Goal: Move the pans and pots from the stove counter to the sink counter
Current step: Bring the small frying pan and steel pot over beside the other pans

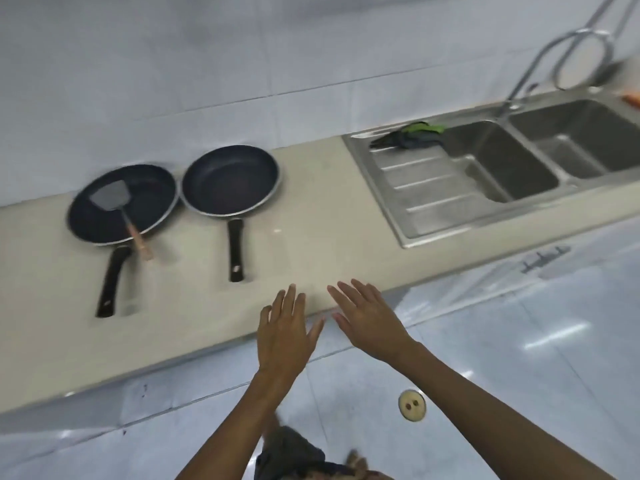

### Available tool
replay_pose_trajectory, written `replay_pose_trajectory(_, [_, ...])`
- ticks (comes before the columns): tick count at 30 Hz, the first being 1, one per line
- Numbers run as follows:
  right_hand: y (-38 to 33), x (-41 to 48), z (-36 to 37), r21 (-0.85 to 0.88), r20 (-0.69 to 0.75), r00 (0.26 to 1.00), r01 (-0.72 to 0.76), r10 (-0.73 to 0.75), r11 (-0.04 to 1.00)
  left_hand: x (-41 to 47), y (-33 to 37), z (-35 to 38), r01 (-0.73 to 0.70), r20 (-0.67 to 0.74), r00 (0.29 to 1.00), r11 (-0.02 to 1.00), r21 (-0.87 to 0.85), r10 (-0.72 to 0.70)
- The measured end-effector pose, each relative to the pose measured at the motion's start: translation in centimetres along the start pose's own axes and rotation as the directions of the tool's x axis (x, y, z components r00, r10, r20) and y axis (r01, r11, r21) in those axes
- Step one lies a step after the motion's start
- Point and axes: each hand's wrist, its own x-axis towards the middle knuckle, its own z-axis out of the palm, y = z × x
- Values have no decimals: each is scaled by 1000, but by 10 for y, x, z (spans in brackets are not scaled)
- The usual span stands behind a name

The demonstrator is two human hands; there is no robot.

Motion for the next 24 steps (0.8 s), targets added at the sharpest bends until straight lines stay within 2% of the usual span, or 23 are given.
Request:
replay_pose_trajectory(3, [60, -61, -29, -101, -14, 994, -110, 109, 989, 6, 85, 16, -149, 77, 985, 988, -29, 151])
replay_pose_trajectory(6, [124, -112, -61, -180, -27, 961, -276, 275, 944, 26, 168, 29, -313, 115, 941, 948, -61, 318])
replay_pose_trajectory(10, [206, -173, -107, -167, -63, 845, -533, 531, 829, 65, 288, 32, -514, 98, 847, 852, -102, 523])
replay_pose_trajectory(18, [374, -233, -186, -107, -172, 618, -786, 767, 609, 157, 513, 52, -708, 109, 685, 694, -129, 720])
replay_pose_trajectory(24, [515, -269, -240, -95, -203, 478, -878, 854, 469, 222, 686, 81, -791, 127, 576, 590, -162, 807])
